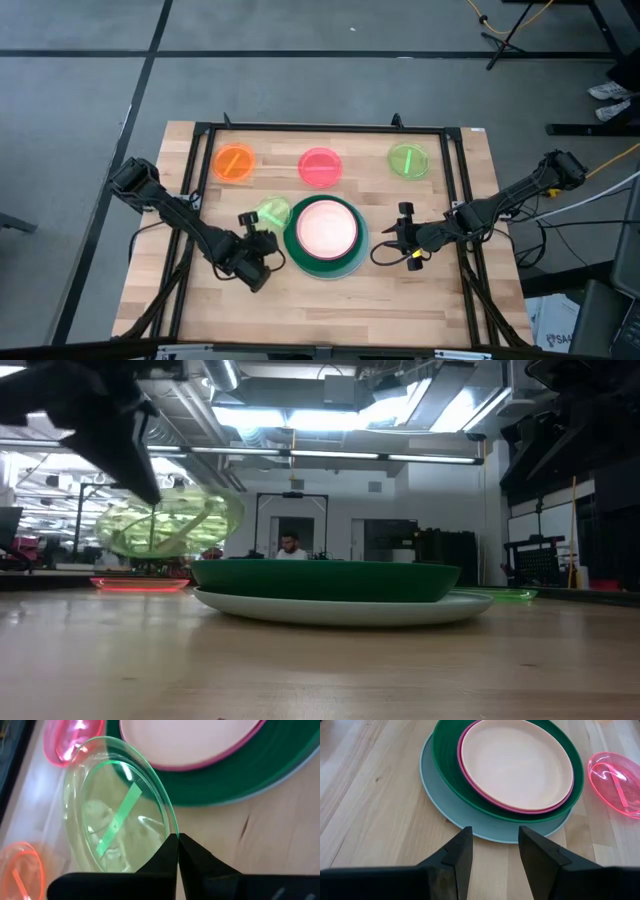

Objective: Stack plastic plates
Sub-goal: Stack the left transparent green plate on top of the light orange plate

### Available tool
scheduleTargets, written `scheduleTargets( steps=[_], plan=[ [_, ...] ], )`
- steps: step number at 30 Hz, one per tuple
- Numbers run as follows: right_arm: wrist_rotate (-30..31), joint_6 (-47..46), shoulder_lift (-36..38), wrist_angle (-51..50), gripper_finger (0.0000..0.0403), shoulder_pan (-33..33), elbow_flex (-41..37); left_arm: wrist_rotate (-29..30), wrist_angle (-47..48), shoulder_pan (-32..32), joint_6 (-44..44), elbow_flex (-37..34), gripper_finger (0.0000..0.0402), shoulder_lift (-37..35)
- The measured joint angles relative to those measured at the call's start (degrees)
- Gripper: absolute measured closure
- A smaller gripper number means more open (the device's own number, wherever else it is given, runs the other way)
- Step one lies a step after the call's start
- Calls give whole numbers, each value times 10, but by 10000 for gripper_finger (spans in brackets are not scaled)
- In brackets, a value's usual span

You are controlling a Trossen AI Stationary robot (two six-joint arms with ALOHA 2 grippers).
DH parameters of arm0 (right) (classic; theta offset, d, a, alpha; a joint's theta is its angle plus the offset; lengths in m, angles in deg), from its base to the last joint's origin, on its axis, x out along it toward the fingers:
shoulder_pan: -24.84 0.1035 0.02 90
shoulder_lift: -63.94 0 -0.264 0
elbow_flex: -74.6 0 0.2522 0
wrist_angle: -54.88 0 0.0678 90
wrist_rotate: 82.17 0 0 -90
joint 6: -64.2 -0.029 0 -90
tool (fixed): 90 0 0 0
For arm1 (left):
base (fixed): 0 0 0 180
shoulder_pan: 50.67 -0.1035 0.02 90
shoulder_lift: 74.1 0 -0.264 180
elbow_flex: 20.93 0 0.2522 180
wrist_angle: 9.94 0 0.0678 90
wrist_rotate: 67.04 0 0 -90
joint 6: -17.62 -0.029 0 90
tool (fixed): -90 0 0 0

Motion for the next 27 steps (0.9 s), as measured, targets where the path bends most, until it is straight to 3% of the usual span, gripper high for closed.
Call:
scheduleTargets(
  steps=[8, 27],
  plan=[
    [-1, 0, 0, 0, 253, 0, 0, 21, -36, -1, -53, 26, 400, 0],
    [-1, 0, 0, 0, 253, 0, 0, 10, -241, -43, -260, 27, 400, 0]
  ],
)
